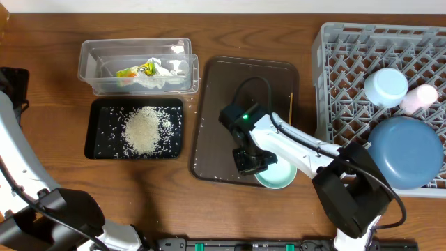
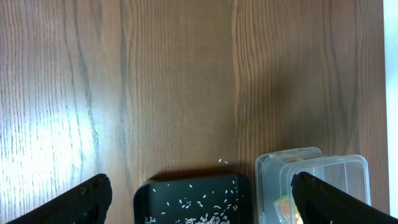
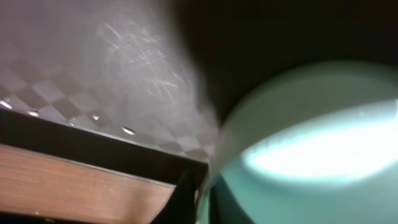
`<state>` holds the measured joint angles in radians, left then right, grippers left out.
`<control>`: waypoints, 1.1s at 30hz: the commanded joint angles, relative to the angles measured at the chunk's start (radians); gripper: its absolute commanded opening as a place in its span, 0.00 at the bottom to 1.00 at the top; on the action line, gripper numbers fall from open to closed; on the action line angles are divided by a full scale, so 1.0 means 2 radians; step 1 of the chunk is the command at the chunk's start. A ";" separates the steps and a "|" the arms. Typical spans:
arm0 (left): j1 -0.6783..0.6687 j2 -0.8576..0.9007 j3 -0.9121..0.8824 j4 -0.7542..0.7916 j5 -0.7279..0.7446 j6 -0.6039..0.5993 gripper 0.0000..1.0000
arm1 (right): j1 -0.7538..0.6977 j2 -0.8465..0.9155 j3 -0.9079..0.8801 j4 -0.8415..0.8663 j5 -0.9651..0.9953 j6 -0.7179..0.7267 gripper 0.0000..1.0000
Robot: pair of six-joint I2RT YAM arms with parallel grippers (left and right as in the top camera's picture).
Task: Sort waste into correct bins and load items into the dishwasher rack
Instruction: 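Grasp the light green bowl rim with the right gripper and lift, then carry the light green bowl right over the dish rack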
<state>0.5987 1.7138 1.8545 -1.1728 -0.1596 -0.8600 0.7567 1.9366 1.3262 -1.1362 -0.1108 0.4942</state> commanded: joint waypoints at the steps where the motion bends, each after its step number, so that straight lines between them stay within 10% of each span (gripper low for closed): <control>1: 0.001 0.003 -0.001 -0.002 -0.002 0.003 0.94 | 0.005 0.003 0.022 0.004 -0.014 0.003 0.01; 14: 0.001 0.003 -0.001 -0.002 -0.002 0.003 0.94 | -0.055 0.003 0.249 -0.054 -0.085 -0.110 0.01; 23: 0.001 0.003 -0.001 -0.002 -0.002 0.003 0.94 | -0.258 0.002 0.390 -0.094 -0.102 -0.155 0.01; 33: 0.001 0.003 -0.001 -0.002 -0.002 0.003 0.94 | -0.528 0.009 0.382 0.079 -0.249 -0.244 0.01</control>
<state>0.5987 1.7138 1.8545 -1.1732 -0.1600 -0.8600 -0.2062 1.9430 2.0914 -1.0164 -0.5030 0.0647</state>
